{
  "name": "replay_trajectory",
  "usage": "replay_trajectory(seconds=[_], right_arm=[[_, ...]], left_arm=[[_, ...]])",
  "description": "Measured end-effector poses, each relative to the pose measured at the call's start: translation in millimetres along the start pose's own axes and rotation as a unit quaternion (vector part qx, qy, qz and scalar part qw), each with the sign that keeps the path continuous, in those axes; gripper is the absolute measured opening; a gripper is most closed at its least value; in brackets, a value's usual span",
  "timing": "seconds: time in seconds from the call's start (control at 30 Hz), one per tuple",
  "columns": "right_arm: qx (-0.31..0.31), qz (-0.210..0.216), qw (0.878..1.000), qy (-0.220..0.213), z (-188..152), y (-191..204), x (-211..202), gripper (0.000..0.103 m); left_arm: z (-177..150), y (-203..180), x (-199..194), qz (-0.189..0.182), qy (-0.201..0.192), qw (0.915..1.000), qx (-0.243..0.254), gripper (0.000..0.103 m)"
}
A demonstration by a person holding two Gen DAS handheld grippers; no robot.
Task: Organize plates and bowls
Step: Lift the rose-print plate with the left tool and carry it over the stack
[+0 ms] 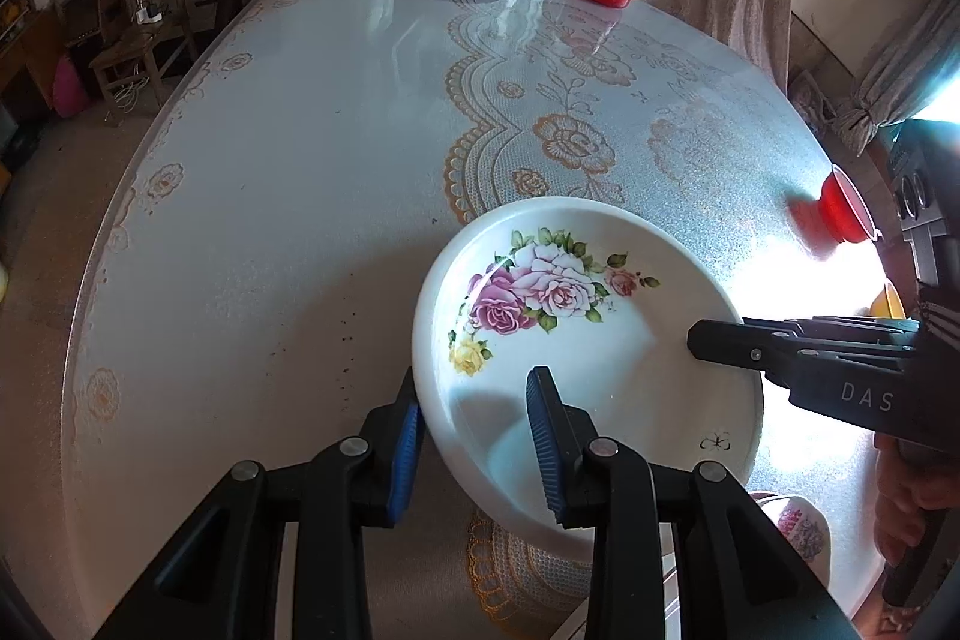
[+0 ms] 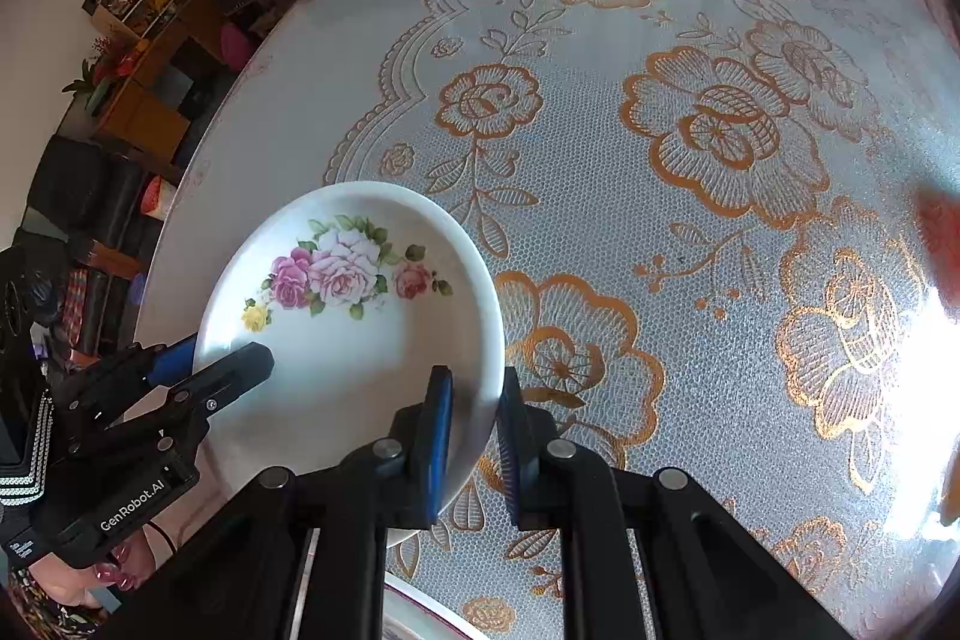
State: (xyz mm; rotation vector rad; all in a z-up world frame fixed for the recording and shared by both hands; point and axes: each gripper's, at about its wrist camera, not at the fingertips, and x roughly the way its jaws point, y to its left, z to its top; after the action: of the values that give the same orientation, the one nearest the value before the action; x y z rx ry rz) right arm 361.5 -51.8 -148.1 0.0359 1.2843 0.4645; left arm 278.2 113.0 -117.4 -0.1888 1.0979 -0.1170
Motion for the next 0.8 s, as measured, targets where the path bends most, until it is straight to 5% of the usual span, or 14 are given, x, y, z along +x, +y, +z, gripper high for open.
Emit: replay_trajectory(seconds=[0.8], right_arm=[[-0.004,0.011,0.999,-0.049,-39.8,-6.9,-75.1,0.013]], left_arm=[[-18.5,-19.3,-67.5,-0.049,-0.054,0.9971,0.019,0.033]])
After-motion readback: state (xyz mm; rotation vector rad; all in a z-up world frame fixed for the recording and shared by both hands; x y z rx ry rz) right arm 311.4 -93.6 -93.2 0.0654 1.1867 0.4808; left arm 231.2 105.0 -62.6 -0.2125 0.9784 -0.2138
